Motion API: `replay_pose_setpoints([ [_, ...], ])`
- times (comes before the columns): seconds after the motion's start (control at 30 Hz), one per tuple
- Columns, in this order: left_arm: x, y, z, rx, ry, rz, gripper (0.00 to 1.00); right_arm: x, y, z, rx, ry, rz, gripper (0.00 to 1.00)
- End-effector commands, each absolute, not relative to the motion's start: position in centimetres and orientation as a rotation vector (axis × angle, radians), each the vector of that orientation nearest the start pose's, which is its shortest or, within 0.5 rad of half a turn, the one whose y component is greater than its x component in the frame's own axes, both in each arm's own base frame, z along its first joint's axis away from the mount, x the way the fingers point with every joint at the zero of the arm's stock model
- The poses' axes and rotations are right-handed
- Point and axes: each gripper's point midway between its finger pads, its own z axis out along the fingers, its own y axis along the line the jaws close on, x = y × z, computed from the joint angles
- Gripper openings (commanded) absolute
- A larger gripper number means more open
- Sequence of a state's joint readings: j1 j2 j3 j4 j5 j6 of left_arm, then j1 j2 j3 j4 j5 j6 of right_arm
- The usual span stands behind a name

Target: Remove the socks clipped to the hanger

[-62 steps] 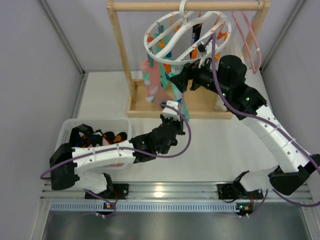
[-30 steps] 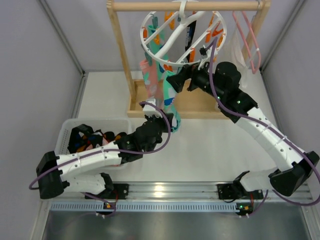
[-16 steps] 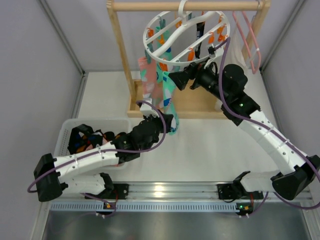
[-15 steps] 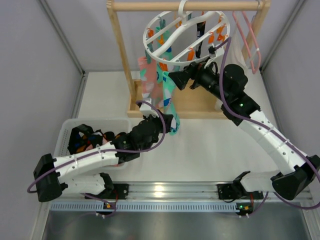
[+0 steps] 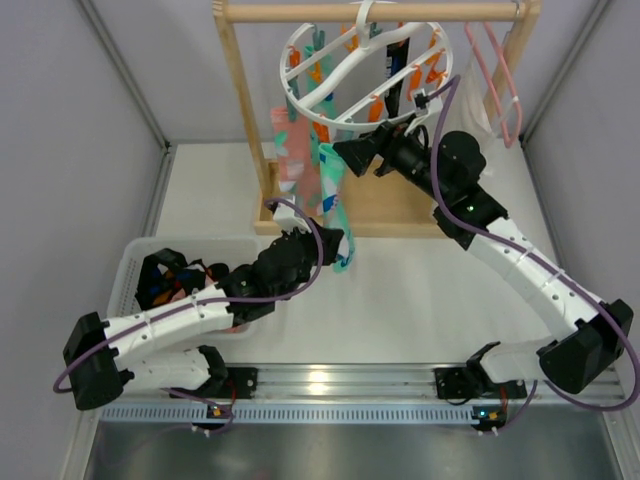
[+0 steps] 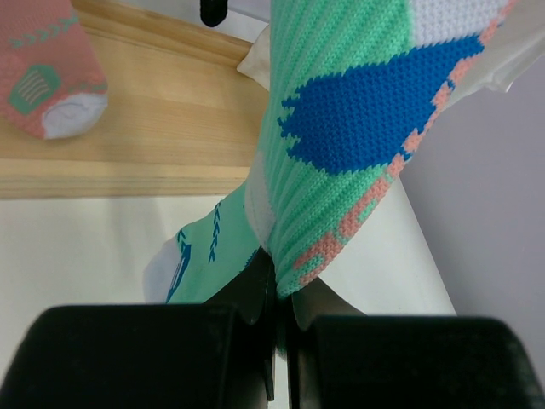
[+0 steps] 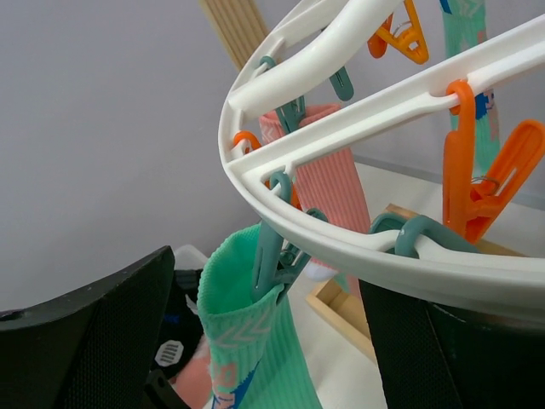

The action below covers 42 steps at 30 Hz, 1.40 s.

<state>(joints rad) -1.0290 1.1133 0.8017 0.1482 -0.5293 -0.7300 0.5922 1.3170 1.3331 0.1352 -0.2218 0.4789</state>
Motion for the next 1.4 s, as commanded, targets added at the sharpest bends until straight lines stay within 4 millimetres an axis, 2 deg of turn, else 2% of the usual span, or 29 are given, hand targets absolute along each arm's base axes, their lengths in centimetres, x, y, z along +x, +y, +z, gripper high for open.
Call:
replay_pose_setpoints([
  [0.0, 25.0, -29.7, 26.9, -0.139, 1.77, -0.882, 0.0, 34.0, 29.2, 46.2, -0.267, 1.339, 1.072, 0.83],
  [0.2, 24.9, -29.8, 27.1, -0.131, 1.771, -0.892, 0.0, 33.8, 30.0, 45.0, -0.266, 1.327, 1.138, 0.8],
  [0.37, 25.0, -30.0, 27.3, -0.126, 1.77, -0.898, 0.0, 33.5, 29.9, 45.8, -0.244, 1.287, 1.175, 0.78],
  [0.57, 24.9, -30.8, 27.7, -0.109, 1.775, -0.93, 0.0, 33.8, 29.0, 45.9, -0.147, 1.247, 1.185, 0.74],
  [0.63, 24.8, -31.0, 27.8, -0.103, 1.778, -0.943, 0.0, 34.2, 29.2, 45.5, -0.139, 1.261, 1.185, 0.74],
  [0.9, 24.4, -31.3, 28.4, -0.09, 1.771, -0.976, 0.0, 33.9, 29.9, 46.3, -0.165, 1.207, 1.237, 0.7],
  [1.17, 24.2, -31.5, 28.5, -0.077, 1.774, -0.99, 0.0, 34.2, 30.7, 45.7, -0.2, 1.227, 1.243, 0.63],
  [1.37, 24.1, -31.9, 28.4, -0.065, 1.782, -1.004, 0.0, 34.5, 30.9, 45.7, -0.199, 1.226, 1.245, 0.47],
])
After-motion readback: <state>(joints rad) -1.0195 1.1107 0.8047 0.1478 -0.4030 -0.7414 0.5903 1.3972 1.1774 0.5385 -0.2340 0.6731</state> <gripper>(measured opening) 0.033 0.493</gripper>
